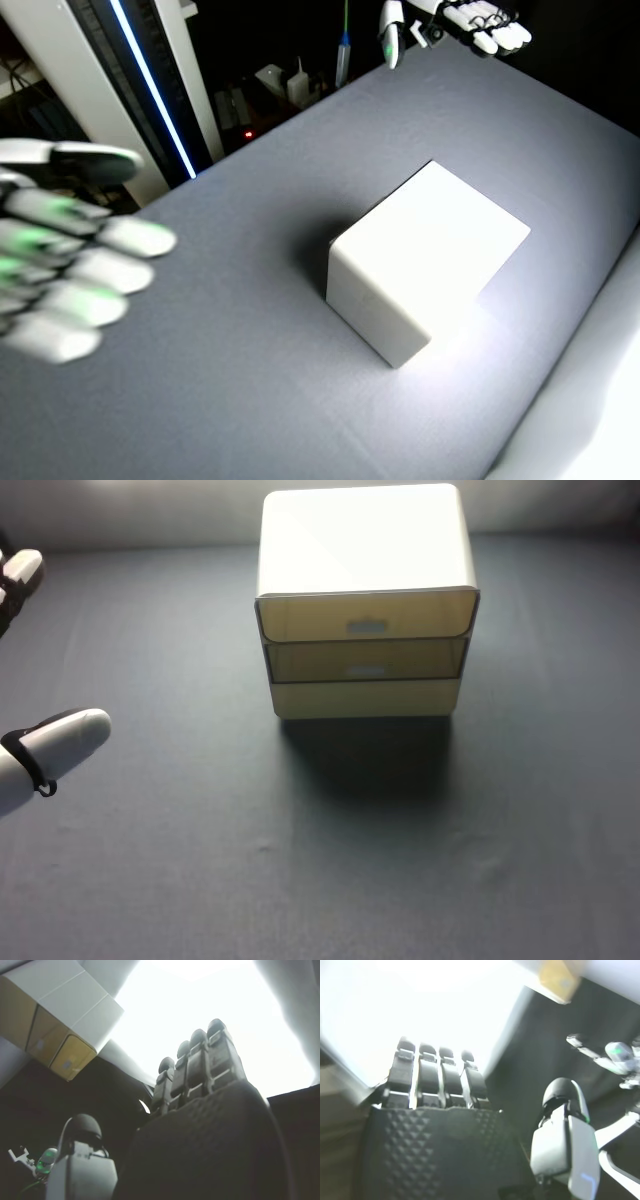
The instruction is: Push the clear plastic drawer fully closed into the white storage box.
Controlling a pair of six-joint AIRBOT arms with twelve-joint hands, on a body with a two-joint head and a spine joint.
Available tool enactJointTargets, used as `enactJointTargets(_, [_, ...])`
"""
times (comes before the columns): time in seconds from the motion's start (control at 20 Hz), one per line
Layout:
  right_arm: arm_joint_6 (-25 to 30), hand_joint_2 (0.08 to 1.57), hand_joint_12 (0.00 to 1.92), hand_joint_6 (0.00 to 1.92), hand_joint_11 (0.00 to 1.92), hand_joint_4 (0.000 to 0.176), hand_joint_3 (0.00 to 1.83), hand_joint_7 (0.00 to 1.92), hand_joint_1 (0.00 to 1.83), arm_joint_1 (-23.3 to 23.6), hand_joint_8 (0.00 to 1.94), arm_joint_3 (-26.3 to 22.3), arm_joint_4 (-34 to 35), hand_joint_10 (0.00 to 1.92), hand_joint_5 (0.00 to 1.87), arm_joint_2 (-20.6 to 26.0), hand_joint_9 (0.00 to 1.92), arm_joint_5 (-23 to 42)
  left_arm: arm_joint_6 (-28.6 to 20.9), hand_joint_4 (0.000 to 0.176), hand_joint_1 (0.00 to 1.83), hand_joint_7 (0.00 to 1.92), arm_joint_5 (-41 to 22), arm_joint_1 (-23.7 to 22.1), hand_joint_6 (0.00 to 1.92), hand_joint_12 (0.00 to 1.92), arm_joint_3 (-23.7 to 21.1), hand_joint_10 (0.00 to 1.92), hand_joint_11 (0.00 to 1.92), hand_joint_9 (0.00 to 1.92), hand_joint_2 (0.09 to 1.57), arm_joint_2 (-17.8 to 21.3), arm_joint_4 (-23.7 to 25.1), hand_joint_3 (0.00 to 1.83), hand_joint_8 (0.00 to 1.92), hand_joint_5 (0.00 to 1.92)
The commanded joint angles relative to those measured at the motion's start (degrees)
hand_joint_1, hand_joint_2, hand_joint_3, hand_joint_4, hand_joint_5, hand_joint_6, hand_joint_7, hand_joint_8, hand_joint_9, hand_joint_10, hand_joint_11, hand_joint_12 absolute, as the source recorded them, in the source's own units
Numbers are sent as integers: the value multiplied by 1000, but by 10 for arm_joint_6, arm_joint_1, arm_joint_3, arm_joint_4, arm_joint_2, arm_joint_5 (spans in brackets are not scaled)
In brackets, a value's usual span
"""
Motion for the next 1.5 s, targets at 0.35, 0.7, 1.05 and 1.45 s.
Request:
enactJointTargets(0.35, [5,1125,24,5,13,97,6,69,0,4,7,8,18,7,73,-11,51,93,-1,152,175,0,-71,-26,0,0,4,0,0,0,1021,10,27,0,0,0])
enactJointTargets(0.7, [6,1095,65,5,54,98,0,86,0,-1,4,19,23,9,71,-28,88,93,3,172,179,0,-71,-29,0,0,4,0,0,0,1039,9,27,0,0,0])
enactJointTargets(1.05, [7,1080,237,0,0,102,0,82,0,-1,0,25,25,3,44,-41,75,93,8,157,199,0,-71,-32,0,0,6,0,0,0,1028,7,30,0,0,0])
enactJointTargets(1.45, [7,1089,183,0,0,116,0,69,0,-2,2,26,25,4,45,-49,61,93,11,165,198,0,-71,-32,0,0,7,0,0,0,996,0,31,0,0,0])
